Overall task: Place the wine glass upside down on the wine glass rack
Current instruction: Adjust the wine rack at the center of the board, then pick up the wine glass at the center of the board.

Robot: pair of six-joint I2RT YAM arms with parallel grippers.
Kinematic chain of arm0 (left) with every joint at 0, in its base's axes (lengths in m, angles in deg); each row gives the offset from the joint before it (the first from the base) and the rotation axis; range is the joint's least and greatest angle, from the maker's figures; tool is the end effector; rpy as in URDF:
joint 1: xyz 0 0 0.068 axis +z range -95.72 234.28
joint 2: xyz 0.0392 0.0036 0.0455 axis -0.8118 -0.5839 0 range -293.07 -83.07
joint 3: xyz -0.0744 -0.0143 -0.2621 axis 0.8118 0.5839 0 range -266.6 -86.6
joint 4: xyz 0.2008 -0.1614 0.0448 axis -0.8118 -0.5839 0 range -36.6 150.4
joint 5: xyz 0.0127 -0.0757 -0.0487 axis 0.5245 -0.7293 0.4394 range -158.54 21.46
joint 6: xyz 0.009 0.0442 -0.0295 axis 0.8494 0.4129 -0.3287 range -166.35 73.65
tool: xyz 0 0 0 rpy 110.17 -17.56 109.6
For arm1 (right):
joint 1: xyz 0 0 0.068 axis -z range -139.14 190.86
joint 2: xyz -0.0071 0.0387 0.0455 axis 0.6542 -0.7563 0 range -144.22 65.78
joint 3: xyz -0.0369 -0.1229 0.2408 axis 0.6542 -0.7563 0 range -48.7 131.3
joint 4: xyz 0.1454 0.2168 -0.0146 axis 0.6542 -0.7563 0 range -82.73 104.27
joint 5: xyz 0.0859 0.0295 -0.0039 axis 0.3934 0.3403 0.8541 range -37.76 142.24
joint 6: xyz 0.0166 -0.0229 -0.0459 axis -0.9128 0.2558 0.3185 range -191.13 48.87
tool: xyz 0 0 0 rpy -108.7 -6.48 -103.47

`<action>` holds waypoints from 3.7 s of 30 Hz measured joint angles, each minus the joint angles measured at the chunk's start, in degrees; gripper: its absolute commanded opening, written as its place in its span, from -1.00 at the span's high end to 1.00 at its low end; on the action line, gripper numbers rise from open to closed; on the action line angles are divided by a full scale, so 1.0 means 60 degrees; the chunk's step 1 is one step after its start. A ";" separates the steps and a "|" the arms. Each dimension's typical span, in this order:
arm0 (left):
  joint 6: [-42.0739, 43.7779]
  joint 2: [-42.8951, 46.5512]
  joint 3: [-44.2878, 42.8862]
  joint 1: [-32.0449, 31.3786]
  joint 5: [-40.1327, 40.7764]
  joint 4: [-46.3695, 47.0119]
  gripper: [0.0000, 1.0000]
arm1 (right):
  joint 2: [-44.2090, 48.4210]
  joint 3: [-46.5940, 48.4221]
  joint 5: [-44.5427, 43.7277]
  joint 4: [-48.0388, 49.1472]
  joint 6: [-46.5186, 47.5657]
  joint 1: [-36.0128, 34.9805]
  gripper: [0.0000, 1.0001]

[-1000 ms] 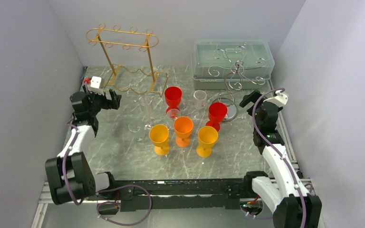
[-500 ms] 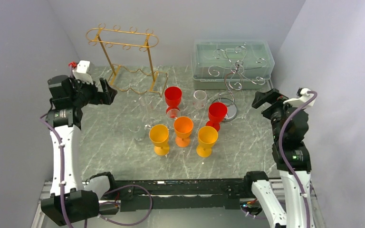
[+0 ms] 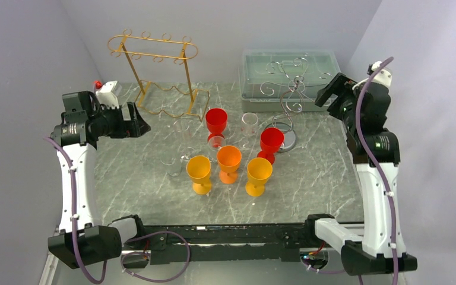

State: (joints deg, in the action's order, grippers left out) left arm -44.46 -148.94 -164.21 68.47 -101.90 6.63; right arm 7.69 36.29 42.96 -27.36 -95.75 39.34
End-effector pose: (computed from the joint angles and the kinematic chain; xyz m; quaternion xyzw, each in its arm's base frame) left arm 0.2149 0.0342 0.3936 0.0223 0.8827 -0.2052 0.4222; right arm 0.1774 -0.0010 0.4743 0.2064 0.7634 0.0753 0.6074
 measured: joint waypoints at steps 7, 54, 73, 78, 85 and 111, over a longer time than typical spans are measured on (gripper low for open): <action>0.0084 0.0004 -0.0087 0.0000 -0.0051 -0.0510 -0.98 | -0.0987 0.0189 0.0608 -0.0437 -0.0229 0.0299 -0.54; 0.0579 0.0339 -0.1177 0.0000 -0.1293 -0.1789 -0.98 | 0.0113 -0.1257 0.1781 -0.0780 -0.3009 0.1596 0.51; 0.0823 0.0117 -0.1177 0.0000 -0.1472 -0.1978 -0.98 | 0.1169 0.0346 0.0597 -0.1206 -0.2047 0.1435 -0.66; 0.0827 -0.0004 -0.1173 0.0000 -0.1475 -0.1978 -0.98 | 0.1461 0.0576 0.1188 -0.1413 -0.1719 0.1140 -0.68; 0.0991 -0.0313 -0.1118 -0.0004 -0.1432 -0.2022 -0.98 | 0.0579 0.1322 0.1661 -0.1617 -0.1169 -0.0514 -0.69; 0.1410 -0.0368 -0.1013 -0.0004 -0.0838 -0.2517 -0.98 | -0.6754 0.2885 -0.2269 -0.1647 0.0659 -0.9023 -0.19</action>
State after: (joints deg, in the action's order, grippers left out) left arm -36.00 -151.15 -170.28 68.45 -106.93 -8.48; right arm -32.83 53.60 29.35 -37.24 -91.79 -14.80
